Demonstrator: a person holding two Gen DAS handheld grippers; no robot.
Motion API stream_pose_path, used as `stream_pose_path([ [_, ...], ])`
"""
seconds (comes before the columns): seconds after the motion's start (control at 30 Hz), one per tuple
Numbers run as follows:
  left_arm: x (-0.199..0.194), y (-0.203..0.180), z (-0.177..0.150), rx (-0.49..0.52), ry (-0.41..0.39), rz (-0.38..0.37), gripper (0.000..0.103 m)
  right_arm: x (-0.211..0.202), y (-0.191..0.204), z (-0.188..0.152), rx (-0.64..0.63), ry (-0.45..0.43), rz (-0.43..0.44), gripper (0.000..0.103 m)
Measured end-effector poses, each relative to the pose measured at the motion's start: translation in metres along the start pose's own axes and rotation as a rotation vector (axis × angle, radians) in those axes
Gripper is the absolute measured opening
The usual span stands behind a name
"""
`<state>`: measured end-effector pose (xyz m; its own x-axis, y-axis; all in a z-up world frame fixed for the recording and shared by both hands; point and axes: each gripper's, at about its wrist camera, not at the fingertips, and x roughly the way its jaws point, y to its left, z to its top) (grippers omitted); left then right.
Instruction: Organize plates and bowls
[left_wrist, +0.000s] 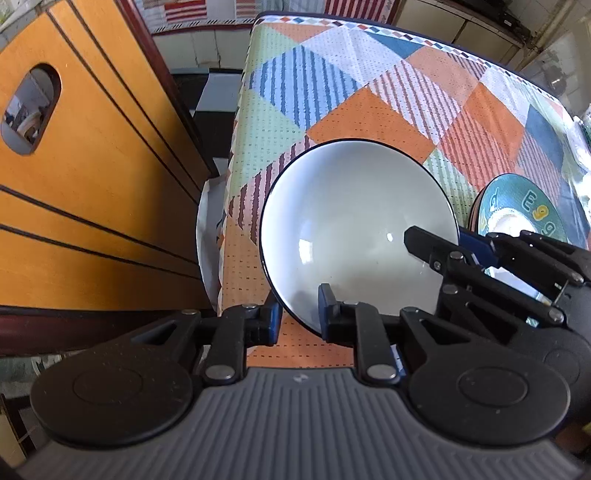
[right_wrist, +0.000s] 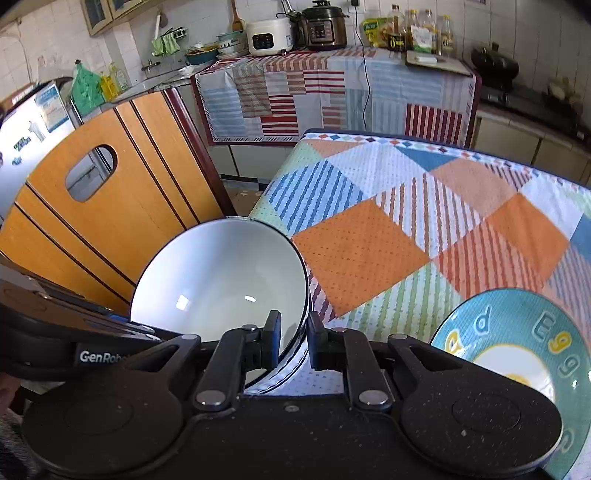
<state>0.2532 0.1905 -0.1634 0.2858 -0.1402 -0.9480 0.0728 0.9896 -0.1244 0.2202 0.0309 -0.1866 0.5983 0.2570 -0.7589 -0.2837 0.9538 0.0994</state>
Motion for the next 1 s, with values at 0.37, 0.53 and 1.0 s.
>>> stream_pose_path([
  [0.37,0.008,0.006,0.0,-0.024,-0.016,0.017,0.021,0.001,0.015,0.002,-0.121,-0.016,-0.088,0.014],
  [0.53,0.003,0.004,-0.003,-0.014,-0.035,0.013,0.021,-0.005,0.015,0.0,-0.107,-0.009,-0.062,0.015],
  [1.0,-0.043,-0.001,-0.032,0.034,-0.126,-0.004,0.031,-0.054,0.019,-0.026,-0.143,0.014,-0.023,0.034],
])
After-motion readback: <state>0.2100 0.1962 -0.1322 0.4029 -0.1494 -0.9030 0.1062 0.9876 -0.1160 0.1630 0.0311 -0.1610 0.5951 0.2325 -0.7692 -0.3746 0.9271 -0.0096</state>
